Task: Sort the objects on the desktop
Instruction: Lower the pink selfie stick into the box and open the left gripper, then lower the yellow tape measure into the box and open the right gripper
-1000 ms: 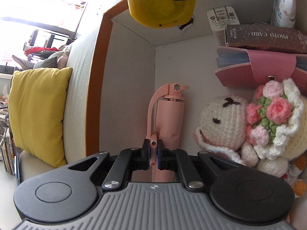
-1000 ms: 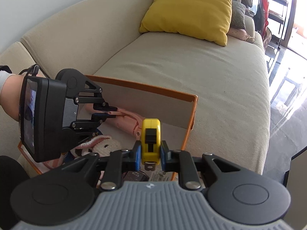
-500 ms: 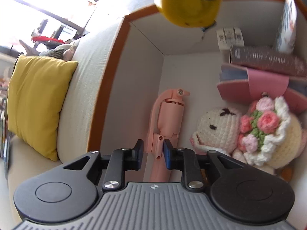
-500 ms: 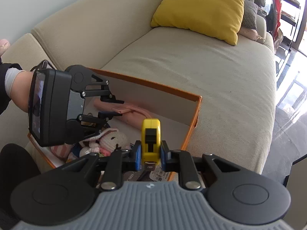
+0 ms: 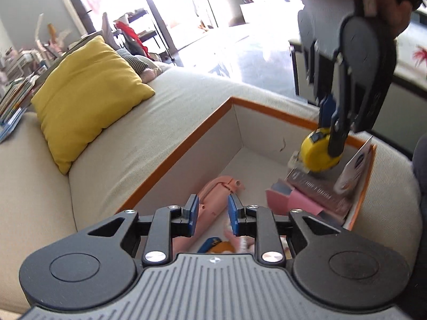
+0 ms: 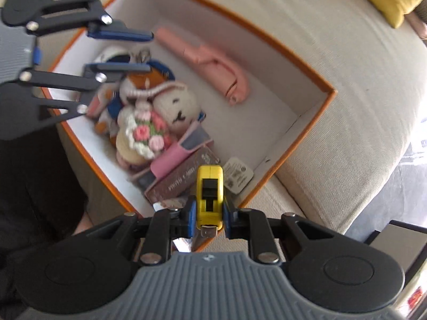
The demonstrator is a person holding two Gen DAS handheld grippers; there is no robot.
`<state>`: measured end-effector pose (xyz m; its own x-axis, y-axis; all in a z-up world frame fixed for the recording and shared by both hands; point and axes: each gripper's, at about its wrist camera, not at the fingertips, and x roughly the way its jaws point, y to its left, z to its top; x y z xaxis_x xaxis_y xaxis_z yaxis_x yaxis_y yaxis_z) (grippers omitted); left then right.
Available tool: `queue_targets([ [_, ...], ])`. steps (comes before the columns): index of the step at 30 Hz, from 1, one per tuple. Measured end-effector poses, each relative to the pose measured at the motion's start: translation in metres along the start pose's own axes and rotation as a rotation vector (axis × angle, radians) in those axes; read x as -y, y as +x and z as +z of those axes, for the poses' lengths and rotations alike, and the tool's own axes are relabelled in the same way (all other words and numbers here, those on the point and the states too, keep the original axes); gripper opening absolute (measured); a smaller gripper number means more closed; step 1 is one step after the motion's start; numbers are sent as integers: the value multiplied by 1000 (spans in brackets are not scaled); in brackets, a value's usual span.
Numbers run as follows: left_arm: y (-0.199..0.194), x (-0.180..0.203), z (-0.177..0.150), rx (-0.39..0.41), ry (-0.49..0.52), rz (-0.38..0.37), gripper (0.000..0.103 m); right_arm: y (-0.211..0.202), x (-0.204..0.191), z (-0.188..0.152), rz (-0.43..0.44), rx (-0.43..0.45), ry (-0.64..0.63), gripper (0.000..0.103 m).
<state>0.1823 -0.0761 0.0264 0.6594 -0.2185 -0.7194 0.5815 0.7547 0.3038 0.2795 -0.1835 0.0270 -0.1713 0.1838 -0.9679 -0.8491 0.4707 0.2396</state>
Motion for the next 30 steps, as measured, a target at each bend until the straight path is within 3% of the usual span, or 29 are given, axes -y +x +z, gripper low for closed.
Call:
queue_targets([
  [4,-3,-6,-3,38,-74,2,28,14,-4,13,34,-123,-55,21],
  [7,-9,-3,-8,44,-86,25,28,28,-4,21,10,-198,-66,21],
  [13,-14,-7,-14,52,-116,24,28,48,-2,30,3,-275,-50,21],
  [30,-24,-9,-23,36,-183,46,33,54,-13,20,-38,-290,-98,24],
])
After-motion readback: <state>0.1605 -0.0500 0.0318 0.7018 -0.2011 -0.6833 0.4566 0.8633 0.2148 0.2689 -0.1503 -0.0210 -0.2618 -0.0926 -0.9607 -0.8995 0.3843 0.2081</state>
